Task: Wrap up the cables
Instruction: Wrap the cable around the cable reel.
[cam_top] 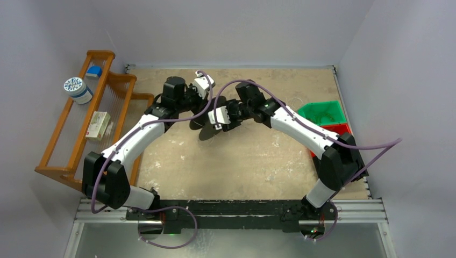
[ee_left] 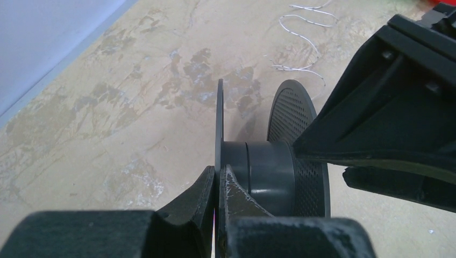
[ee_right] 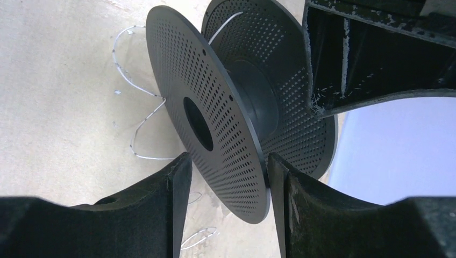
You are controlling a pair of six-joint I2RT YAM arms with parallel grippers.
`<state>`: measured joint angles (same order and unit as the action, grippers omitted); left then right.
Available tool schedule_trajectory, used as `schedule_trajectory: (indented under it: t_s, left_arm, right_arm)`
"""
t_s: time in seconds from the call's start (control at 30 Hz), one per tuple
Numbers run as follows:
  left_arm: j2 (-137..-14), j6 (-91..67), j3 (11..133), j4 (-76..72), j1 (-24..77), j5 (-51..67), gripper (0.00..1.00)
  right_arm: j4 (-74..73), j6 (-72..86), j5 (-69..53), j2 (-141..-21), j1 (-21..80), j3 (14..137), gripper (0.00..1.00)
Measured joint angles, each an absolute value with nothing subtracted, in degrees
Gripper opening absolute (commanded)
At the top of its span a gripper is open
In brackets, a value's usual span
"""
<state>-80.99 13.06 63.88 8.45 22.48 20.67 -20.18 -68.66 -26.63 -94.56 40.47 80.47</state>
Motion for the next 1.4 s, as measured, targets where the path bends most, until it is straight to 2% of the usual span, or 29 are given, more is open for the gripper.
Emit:
schedule_trajectory:
  t_s: [0.13, 0.37, 0.47, 0.57, 0.63, 0.73, 0.93, 1.03, 1.17, 1.4]
  left_arm:
    - [-80.8, 13.8, 63.8, 8.9, 22.7, 21.6, 0.00]
    - [-80.6, 14.8, 63.2, 8.9, 22.8, 22.9, 0.00]
    - [-80.2, 15.2, 63.0, 9.1, 23.0, 23.6, 0.00]
    - [-80.0, 15.7, 63.0, 9.1, 23.0, 24.6, 0.00]
    - [-80.0, 15.7, 63.0, 9.3, 23.1, 25.4, 0.02]
    - [-80.0, 15.6, 63.0, 9.5, 23.4, 26.2, 0.13]
    - [-79.6, 13.9, 63.0, 8.8, 23.5, 27.2, 0.50]
    - [-79.1, 12.6, 63.2, 7.3, 23.3, 27.2, 0.64]
    - [-77.4, 11.1, 63.3, 5.3, 23.0, 27.3, 0.70]
    - [-74.2, 9.6, 63.2, 2.1, 20.1, 29.0, 0.66]
  right_arm:
    - [-21.0, -68.8, -26.8, -94.6, 40.5, 80.5, 0.50]
    - [-21.1, -69.8, -28.1, -96.2, 40.4, 81.1, 0.17]
    - [-21.5, -70.3, -29.6, -96.9, 40.1, 81.4, 0.12]
    - [-22.5, -70.6, -31.2, -97.0, 39.6, 81.4, 0.00]
    - [-23.4, -70.8, -32.4, -97.1, 39.2, 81.4, 0.00]
    - [-24.3, -71.2, -34.3, -97.3, 38.3, 81.3, 0.00]
    - [-27.5, -72.4, -38.7, -98.2, 35.8, 81.4, 0.00]
    - [-29.1, -73.0, -40.3, -98.5, 34.2, 81.4, 0.00]
    - [-30.0, -73.3, -42.3, -98.7, 32.8, 81.4, 0.00]
    - [-31.4, -74.0, -46.7, -99.3, 29.9, 81.4, 0.00]
